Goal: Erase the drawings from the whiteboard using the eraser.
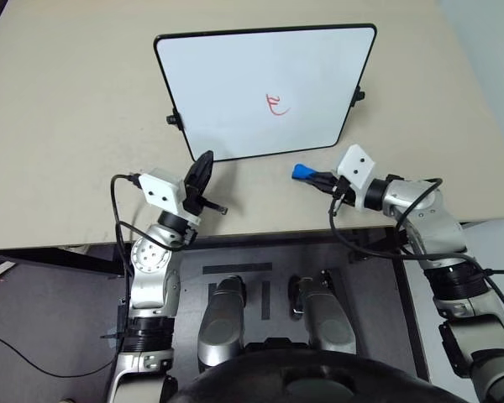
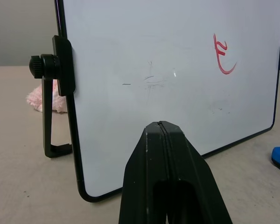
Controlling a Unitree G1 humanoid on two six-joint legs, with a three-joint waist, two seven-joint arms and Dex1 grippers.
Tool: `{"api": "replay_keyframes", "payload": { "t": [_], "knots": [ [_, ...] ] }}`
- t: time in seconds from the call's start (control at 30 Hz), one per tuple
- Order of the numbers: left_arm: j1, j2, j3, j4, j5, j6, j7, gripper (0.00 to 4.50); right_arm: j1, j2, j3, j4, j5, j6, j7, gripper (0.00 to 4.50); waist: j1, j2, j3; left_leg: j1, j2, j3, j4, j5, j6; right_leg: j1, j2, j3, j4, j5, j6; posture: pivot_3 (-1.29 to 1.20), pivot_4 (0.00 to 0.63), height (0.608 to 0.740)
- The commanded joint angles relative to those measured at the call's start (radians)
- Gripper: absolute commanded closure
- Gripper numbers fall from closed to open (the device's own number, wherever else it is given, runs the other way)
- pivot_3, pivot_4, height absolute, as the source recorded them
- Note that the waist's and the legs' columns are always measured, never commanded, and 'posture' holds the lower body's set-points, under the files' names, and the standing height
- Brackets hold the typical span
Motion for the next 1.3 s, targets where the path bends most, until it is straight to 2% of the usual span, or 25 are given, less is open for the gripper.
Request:
{"api": "replay_keyframes", "payload": {
  "t": [0.03, 0.13, 0.23, 0.4, 0.63, 0.8, 1.07, 1.3],
  "knots": [
    [-0.015, 0.005, 0.003, -0.016, -0.001, -0.017, -0.002, 4.5, -0.069, 0.013, -0.014, -0.084, 0.004, -0.062, 0.006, 4.48, 0.0, 0.0, 0.0, 0.0, 0.0, 0.0, 0.0, 0.0, 0.0, 0.0, 0.0, 0.0, 0.0, 0.0, 0.0, 0.0, 0.15, 0.74],
    [-0.016, 0.006, 0.003, -0.015, -0.001, -0.017, -0.004, 4.5, -0.14, 0.027, -0.005, -0.091, -0.03, -0.149, -0.004, 4.48, -0.003, 0.0, 0.0, 0.0, 0.0, 0.0, 0.0, 0.0, 0.0, -0.001, 0.0, 0.0, 0.0, 0.001, -0.002, 0.0, 0.15, 0.74],
    [-0.021, 0.004, 0.002, -0.011, 0.0, -0.018, -0.004, 4.5, -0.208, 0.036, 0.009, -0.031, -0.099, -0.29, -0.031, 4.48, -0.003, 0.0, 0.0, 0.0, 0.0, 0.0, 0.0, 0.0, 0.0, -0.001, 0.0, 0.0, 0.0, 0.006, -0.01, 0.0, 0.15, 0.74],
    [-0.023, -0.001, 0.001, -0.006, 0.002, -0.024, -0.001, 4.5, -0.296, 0.044, 0.039, 0.136, -0.226, -0.543, -0.086, 4.48, 0.0, 0.0, 0.0, 0.0, 0.0, -0.001, -0.001, -0.001, 0.001, -0.002, -0.001, 0.0, 0.0, 0.006, -0.01, 0.0, 0.15, 0.74],
    [-0.019, -0.006, 0.002, -0.007, 0.005, -0.032, 0.006, 4.5, -0.391, 0.072, 0.075, 0.418, -0.374, -0.766, -0.206, 4.48, -0.002, 0.0, 0.0, 0.0, 0.0, -0.001, -0.001, -0.001, 0.001, -0.003, -0.002, 0.0, 0.001, 0.007, -0.012, 0.0, 0.15, 0.74],
    [-0.017, -0.005, 0.004, -0.01, 0.006, -0.033, 0.009, 4.5, -0.42, 0.093, 0.101, 0.547, -0.426, -0.847, -0.244, 4.48, -0.003, 0.0, 0.0, 0.0, 0.001, -0.001, 0.0, -0.002, 0.0, -0.004, -0.002, 0.0, 0.002, 0.008, -0.013, 0.0, 0.15, 0.74],
    [-0.017, -0.005, 0.004, -0.012, 0.008, -0.035, 0.01, 4.5, -0.428, 0.11, 0.111, 0.629, -0.447, -0.904, -0.256, 4.48, -0.007, 0.0, 0.0, 0.001, 0.001, -0.001, 0.0, -0.006, -0.007, -0.004, -0.003, 0.0, 0.004, 0.01, -0.016, 0.0, 0.15, 0.74],
    [-0.026, -0.004, 0.003, -0.008, 0.008, -0.035, 0.007, 4.5, -0.475, 0.109, 0.074, 0.662, -0.497, -0.953, -0.379, 4.48, -0.008, 0.001, 0.0, 0.0, 0.001, -0.001, 0.0, -0.006, -0.007, -0.004, -0.004, 0.0, 0.004, 0.01, -0.016, 0.0, 0.15, 0.74]
  ]
}}
